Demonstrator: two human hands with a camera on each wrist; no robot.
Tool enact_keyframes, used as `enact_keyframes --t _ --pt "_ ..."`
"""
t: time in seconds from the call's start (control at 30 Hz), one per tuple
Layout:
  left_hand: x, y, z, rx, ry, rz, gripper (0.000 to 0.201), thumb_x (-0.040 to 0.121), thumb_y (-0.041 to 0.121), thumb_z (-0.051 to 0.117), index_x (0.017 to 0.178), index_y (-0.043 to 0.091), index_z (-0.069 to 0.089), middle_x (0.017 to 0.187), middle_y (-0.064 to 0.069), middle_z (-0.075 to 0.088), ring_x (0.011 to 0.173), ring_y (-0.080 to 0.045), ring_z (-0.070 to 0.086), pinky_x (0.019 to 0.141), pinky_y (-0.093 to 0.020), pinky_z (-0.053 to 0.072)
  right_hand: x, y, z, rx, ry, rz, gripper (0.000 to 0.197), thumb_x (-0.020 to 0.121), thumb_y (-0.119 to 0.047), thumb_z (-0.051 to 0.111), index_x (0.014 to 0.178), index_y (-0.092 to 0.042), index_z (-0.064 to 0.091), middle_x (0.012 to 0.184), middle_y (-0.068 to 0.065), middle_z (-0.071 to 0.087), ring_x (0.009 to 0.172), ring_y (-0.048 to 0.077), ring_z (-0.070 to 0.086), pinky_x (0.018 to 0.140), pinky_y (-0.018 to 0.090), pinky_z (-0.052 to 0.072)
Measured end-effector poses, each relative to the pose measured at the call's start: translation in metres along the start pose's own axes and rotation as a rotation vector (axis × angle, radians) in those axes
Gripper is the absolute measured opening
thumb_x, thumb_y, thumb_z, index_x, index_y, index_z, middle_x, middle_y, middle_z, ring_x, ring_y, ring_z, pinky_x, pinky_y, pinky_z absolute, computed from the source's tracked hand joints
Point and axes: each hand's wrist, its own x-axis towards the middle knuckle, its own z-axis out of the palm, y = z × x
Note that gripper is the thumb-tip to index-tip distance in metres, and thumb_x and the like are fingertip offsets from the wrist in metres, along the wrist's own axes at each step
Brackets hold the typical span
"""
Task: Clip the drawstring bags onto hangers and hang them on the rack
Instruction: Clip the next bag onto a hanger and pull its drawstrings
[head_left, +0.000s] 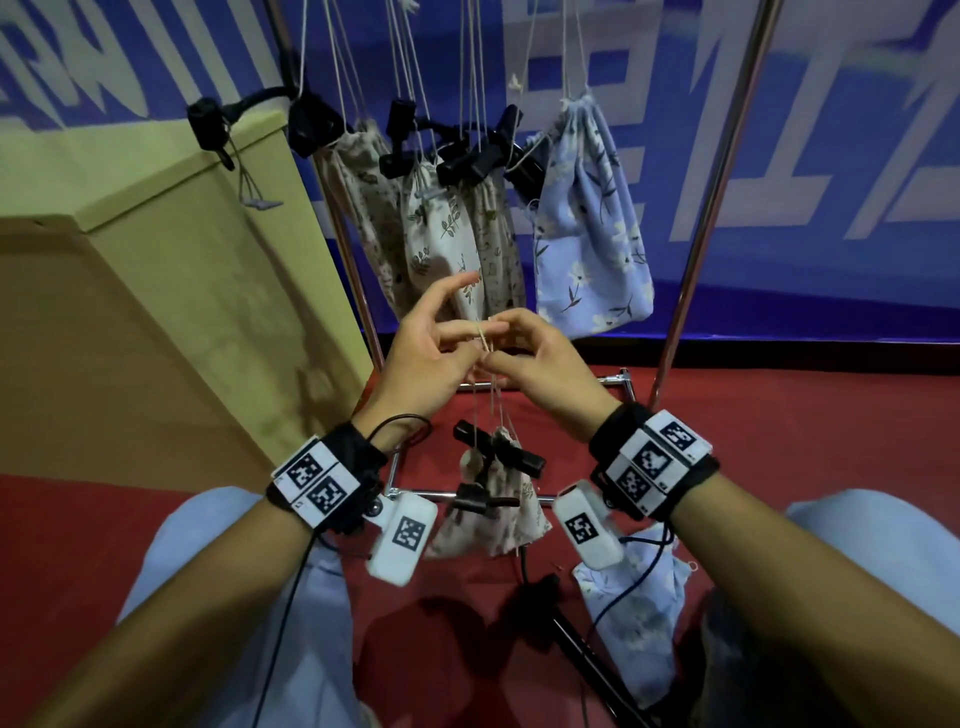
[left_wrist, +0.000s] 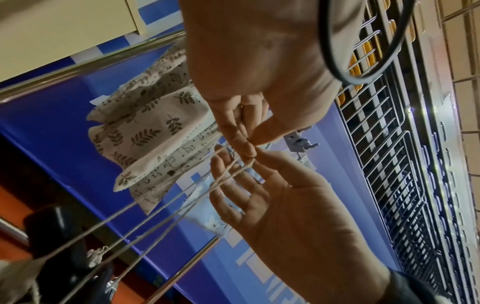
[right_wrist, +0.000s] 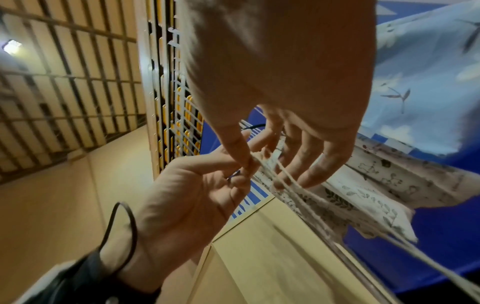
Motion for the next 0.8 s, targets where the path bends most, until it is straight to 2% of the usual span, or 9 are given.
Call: enact_keyframes --t 0.1,0.17,0.33,0.4,0.5,0.57,0.63,0.7,0.8 --pt "0.001 -0.003 0.001 0.032 0.046 0.039 0.073 0.089 -0.013 0.057 0.149 0.025 0.041 0.105 0.001 0.077 0.099 -0.018 0.074 0.067 -0.026 0.055 -0.001 0.000 -0.001 -0.136 0.017 -0.067 0.023 0.089 -0.011 0.071 0.109 -0.007 0.060 0.110 0.015 0.069 0.092 0.015 0.066 0.077 0.029 0.053" --pt "0.002 -0.005 0.001 0.095 0.058 0.054 0.074 0.089 -0.009 0.060 0.149 0.029 0.040 0.102 0.003 0.078 0.097 -0.018 0.074 0.064 -0.020 0.052 -0.002 0.000 -0.002 -0.107 0.004 -0.061 0.025 0.091 -0.010 0.072 0.112 -0.005 0.060 0.110 0.017 0.068 0.082 0.012 0.064 0.070 0.021 0.052" --pt "-0.002 -0.006 0.002 0.217 0.118 0.115 0.069 0.086 0.005 0.074 0.143 0.032 0.047 0.090 0.005 0.078 0.085 -0.013 0.075 0.074 -0.030 0.059 -0.002 0.003 -0.003 -0.063 -0.005 -0.067 0.024 0.090 -0.005 0.072 0.113 -0.004 0.064 0.094 0.016 0.067 0.085 0.014 0.059 0.075 0.028 0.047" --pt "-0.001 -0.005 0.004 0.232 0.196 0.133 0.058 0.082 0.008 0.080 0.132 0.025 0.055 0.082 0.007 0.077 0.078 -0.009 0.075 0.073 -0.030 0.060 -0.003 0.004 -0.001 -0.078 0.024 -0.092 0.021 0.090 -0.003 0.071 0.111 -0.004 0.068 0.097 0.015 0.071 0.088 0.011 0.061 0.080 0.030 0.048" --pt "0.001 -0.005 0.005 0.297 0.261 0.123 0.041 0.075 0.020 0.087 0.105 0.023 0.059 0.071 0.008 0.074 0.060 -0.007 0.068 0.062 -0.026 0.054 -0.004 0.004 0.000 -0.094 0.040 -0.129 0.017 0.090 0.000 0.068 0.106 -0.003 0.072 0.087 -0.001 0.071 0.082 0.004 0.063 0.080 0.028 0.052" --pt "0.004 -0.009 0.001 0.402 0.308 0.112 0.038 0.073 0.033 0.088 0.094 0.025 0.057 0.060 0.008 0.061 0.050 -0.006 0.051 0.053 -0.025 0.042 -0.004 0.004 0.001 -0.099 0.057 -0.145 0.015 0.090 0.002 0.067 0.101 -0.003 0.074 0.084 -0.003 0.071 0.079 0.004 0.062 0.079 0.027 0.051" --pt "0.008 -0.016 -0.003 0.494 0.332 0.102 0.036 0.073 0.045 0.084 0.090 0.026 0.059 0.061 0.006 0.045 0.053 -0.008 0.038 0.051 -0.028 0.034 -0.003 0.004 0.001 -0.096 0.077 -0.152 0.012 0.090 0.001 0.067 0.098 -0.004 0.074 0.082 -0.001 0.071 0.077 0.006 0.061 0.076 0.026 0.050" --pt "0.015 -0.024 -0.006 0.474 0.235 0.070 0.021 0.080 0.046 0.078 0.088 0.030 0.066 0.070 0.001 0.056 0.058 -0.007 0.044 0.056 -0.024 0.037 -0.001 0.003 0.001 -0.091 0.074 -0.159 0.011 0.089 0.002 0.067 0.095 -0.003 0.074 0.078 -0.001 0.068 0.070 0.003 0.057 0.068 0.017 0.045" --pt "0.020 -0.030 -0.004 0.313 -0.035 -0.018 0.014 0.098 0.025 0.062 0.093 0.022 0.074 0.091 -0.005 0.073 0.080 -0.011 0.063 0.077 -0.026 0.048 0.001 0.003 0.000 -0.072 0.084 -0.142 0.009 0.088 0.004 0.067 0.093 -0.001 0.072 0.077 0.006 0.059 0.065 0.006 0.049 0.062 0.016 0.039"
